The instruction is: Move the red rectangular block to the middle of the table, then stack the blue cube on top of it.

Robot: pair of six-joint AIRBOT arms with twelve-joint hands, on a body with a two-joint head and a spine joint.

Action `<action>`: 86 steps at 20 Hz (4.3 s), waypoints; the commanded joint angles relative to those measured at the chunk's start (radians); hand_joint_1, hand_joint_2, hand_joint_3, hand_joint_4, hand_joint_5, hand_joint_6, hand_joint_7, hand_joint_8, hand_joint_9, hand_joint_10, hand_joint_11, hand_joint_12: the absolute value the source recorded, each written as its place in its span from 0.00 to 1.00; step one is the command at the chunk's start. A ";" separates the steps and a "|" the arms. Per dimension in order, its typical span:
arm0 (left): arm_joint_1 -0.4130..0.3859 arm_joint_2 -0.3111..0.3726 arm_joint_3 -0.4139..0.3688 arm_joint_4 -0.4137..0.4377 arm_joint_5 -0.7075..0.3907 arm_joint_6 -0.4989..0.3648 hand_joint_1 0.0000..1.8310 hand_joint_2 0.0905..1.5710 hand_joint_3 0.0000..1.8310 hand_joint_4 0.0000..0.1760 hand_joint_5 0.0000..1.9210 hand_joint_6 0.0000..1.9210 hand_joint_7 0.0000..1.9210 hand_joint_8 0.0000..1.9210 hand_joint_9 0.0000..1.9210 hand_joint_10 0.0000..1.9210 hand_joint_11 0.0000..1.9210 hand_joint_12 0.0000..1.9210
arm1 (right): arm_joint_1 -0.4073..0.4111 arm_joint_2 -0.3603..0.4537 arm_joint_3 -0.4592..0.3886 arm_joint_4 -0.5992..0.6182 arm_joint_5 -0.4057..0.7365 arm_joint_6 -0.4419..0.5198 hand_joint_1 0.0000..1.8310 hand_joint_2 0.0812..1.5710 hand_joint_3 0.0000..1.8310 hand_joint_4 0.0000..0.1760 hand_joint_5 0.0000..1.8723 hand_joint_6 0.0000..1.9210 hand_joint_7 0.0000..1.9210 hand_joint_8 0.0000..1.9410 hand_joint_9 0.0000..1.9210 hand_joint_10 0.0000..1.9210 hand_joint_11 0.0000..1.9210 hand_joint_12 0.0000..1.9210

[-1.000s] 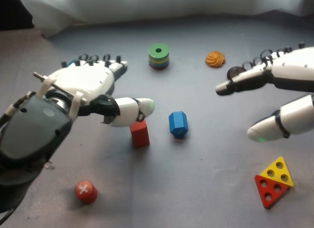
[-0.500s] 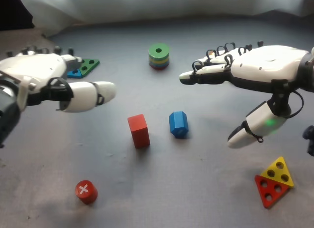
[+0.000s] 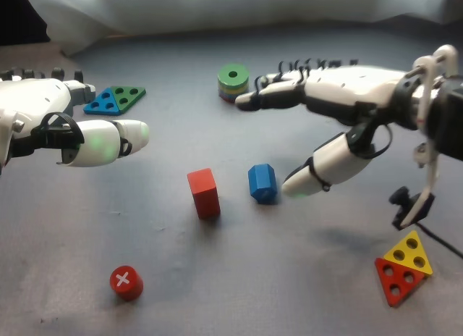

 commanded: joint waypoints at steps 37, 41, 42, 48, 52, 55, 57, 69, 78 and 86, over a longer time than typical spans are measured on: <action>-0.008 0.031 -0.001 0.044 -0.063 0.005 0.02 0.72 0.00 0.00 0.14 0.00 0.12 0.00 0.11 0.00 0.00 0.27 | -0.060 -0.120 0.051 0.336 0.210 0.015 0.66 0.58 0.00 1.00 0.24 0.01 0.00 0.00 0.00 0.00 0.00 0.00; -0.008 0.031 0.001 0.042 -0.063 0.008 0.02 0.73 0.00 0.00 0.14 0.00 0.12 0.00 0.11 0.00 0.00 0.27 | -0.091 -0.143 0.052 0.335 0.261 0.010 0.64 0.58 0.00 1.00 0.24 0.01 0.00 0.00 0.00 0.00 0.00 0.00; -0.008 0.031 0.002 0.042 -0.063 0.008 0.02 0.73 0.00 0.00 0.14 0.00 0.12 0.00 0.11 0.00 0.00 0.27 | -0.093 -0.148 0.053 0.335 0.268 0.009 0.64 0.58 0.00 1.00 0.24 0.01 0.00 0.00 0.00 0.00 0.00 0.00; -0.009 0.031 0.002 0.042 -0.058 0.008 0.03 0.71 0.00 0.00 0.13 0.00 0.10 0.00 0.09 0.00 0.00 0.23 | -0.116 -0.177 0.068 0.344 0.286 -0.042 0.65 0.59 0.00 1.00 0.24 0.01 0.00 0.00 0.00 0.00 0.00 0.00; -0.011 0.031 0.002 0.042 -0.056 0.009 0.03 0.71 0.00 0.00 0.13 0.00 0.11 0.00 0.10 0.00 0.00 0.24 | -0.116 -0.188 0.078 0.381 0.293 -0.095 0.64 0.58 0.00 1.00 0.25 0.01 0.00 0.00 0.00 0.00 0.00 0.00; -0.012 0.031 0.002 0.042 -0.056 0.009 0.03 0.72 0.00 0.00 0.13 0.00 0.11 0.00 0.10 0.00 0.00 0.25 | -0.117 -0.191 0.078 0.397 0.294 -0.134 0.66 0.59 0.00 1.00 0.26 0.01 0.00 0.00 0.00 0.00 0.00 0.00; -0.014 0.031 0.002 0.042 -0.056 0.012 0.05 0.71 0.00 0.00 0.14 0.00 0.12 0.00 0.10 0.00 0.00 0.26 | -0.116 -0.195 0.078 0.415 0.294 -0.178 0.64 0.59 0.00 1.00 0.27 0.01 0.00 0.00 0.00 0.00 0.00 0.00; -0.023 0.029 0.002 0.039 -0.056 0.021 0.03 0.74 0.00 0.00 0.13 0.00 0.11 0.00 0.10 0.00 0.00 0.23 | -0.109 -0.202 0.079 0.467 0.301 -0.268 0.56 0.57 0.00 1.00 0.35 0.03 0.00 0.00 0.00 0.00 0.00 0.00; -0.023 0.029 0.005 0.039 -0.056 0.022 0.05 0.75 0.00 0.00 0.15 0.00 0.13 0.00 0.12 0.00 0.00 0.27 | -0.103 -0.202 0.085 0.467 0.301 -0.277 0.55 0.54 0.00 1.00 0.45 0.03 0.00 0.00 0.00 0.00 0.00 0.00; -0.033 0.026 0.009 0.035 -0.056 0.030 0.05 0.75 0.00 0.00 0.15 0.00 0.13 0.00 0.12 0.00 0.00 0.27 | -0.101 -0.202 0.091 0.467 0.301 -0.281 0.60 0.62 0.00 1.00 0.65 0.29 0.03 0.00 0.00 0.00 0.00 0.00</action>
